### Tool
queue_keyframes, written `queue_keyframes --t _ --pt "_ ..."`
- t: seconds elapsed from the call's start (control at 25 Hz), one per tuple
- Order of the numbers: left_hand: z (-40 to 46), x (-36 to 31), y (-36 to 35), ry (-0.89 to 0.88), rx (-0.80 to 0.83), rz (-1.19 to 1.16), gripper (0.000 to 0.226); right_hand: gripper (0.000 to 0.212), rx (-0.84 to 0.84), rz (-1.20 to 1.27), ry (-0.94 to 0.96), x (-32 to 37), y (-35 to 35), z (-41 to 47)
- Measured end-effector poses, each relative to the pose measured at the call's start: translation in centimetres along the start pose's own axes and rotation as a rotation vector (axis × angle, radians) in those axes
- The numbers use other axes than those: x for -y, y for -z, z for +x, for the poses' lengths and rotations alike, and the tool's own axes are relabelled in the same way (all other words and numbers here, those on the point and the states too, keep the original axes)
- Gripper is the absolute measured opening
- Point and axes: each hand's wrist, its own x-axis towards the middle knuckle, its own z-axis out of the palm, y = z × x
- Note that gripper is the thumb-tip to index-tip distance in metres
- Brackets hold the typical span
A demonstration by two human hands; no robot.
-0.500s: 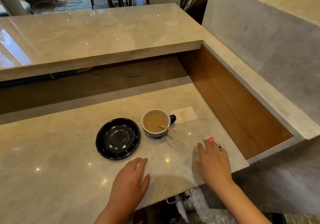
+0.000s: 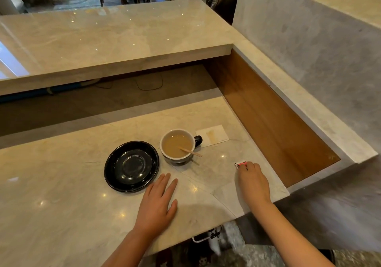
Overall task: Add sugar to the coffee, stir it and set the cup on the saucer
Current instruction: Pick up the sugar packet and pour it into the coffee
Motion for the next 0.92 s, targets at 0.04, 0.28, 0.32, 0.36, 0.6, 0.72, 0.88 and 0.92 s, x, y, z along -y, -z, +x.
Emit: queue_keyframes --t 0.04,0.28,0.32,0.36,0.6,0.72,0.88,0.92 --pt "-0.1 0.1 0.0 0.002 -0.005 -0.011 0.056 0.018 -0.033 0.025 0.006 -0.2 -0.2 0.0" --pt "-0.2 0.1 0.0 0.009 -0.007 -0.028 0.056 0.017 -0.043 0.158 0.007 -1.0 -1.5 -0.5" --pt "-0.2 0.2 0.0 0.011 -0.002 -0.026 0.056 0.010 -0.037 0.196 -0.028 -1.2 -1.7 -0.6" --pt "-0.2 0.2 0.0 0.010 -0.005 -0.025 0.056 0.005 -0.042 0.257 -0.060 -1.4 -1.9 -0.6" --pt "-0.3 0.1 0.0 0.020 -0.004 -0.037 0.056 0.007 -0.266 0.867 -0.347 -1.6 -0.7 -0.4" --pt "-0.4 0.2 -0.1 0.021 0.011 -0.022 0.056 0.016 -0.147 1.405 -0.543 -0.5 0.6 0.5" --pt "-0.4 0.3 -0.2 0.013 0.005 -0.035 0.056 0.015 0.032 1.759 -0.581 1.9 2.8 1.7" --pt "-0.4 0.3 -0.2 0.009 0.003 -0.041 0.056 0.016 0.042 1.787 -0.561 2.5 3.3 2.1"
